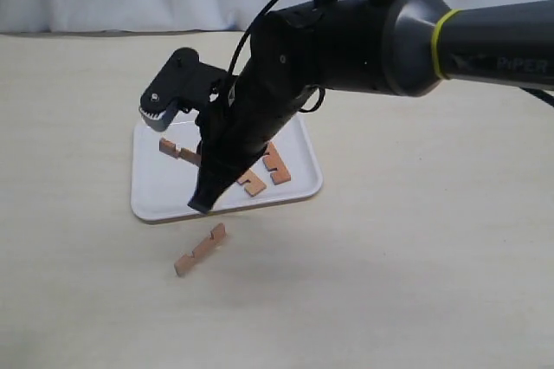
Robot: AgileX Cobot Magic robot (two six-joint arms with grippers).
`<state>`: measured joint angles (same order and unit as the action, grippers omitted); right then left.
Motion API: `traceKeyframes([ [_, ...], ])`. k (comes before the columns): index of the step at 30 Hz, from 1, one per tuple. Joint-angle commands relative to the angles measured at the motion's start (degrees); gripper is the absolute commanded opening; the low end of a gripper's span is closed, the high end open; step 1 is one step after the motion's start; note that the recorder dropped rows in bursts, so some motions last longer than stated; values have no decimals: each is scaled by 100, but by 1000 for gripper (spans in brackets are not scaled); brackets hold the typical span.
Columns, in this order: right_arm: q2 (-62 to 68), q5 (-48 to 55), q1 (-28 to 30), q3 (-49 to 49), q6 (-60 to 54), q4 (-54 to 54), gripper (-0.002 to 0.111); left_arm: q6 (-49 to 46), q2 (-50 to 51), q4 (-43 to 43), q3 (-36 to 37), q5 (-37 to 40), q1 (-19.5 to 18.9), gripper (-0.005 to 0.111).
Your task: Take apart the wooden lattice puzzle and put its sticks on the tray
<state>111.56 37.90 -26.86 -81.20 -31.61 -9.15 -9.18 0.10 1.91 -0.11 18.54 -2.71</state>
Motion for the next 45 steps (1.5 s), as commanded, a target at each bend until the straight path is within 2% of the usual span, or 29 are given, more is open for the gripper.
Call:
traceKeyframes([
  [1, 116, -1045, 14, 6, 1403, 146, 5, 4, -10, 19, 11, -89, -29, 0],
  [6, 473, -1647, 14, 6, 2441, 108, 5, 4, -10, 7, 11, -89, -29, 0],
  [9, 641, -1790, 14, 6, 2568, 108, 5, 4, -10, 7, 11, -89, -29, 0],
  [12, 706, -1913, 14, 6, 3410, 62, 5, 4, -10, 7, 11, -89, -29, 0],
  [16, 706, -1893, 23, 6, 3531, -247, 5, 4, -10, 7, 11, -89, -29, 0],
  [23, 671, -1775, 292, 6, 3531, -1605, 48, 4, -10, 7, 11, -89, -29, 0],
  [26, 648, -1589, 350, 6, 3531, -1890, 56, 4, -10, 7, 11, -89, -29, 0],
  [39, 626, 599, 350, -138, 2771, -1694, 57, 4, -10, 23, 11, -89, -29, 0],
  [45, 626, 851, 350, -138, 2815, -1669, 57, 4, -10, 23, 11, -89, -29, 0],
])
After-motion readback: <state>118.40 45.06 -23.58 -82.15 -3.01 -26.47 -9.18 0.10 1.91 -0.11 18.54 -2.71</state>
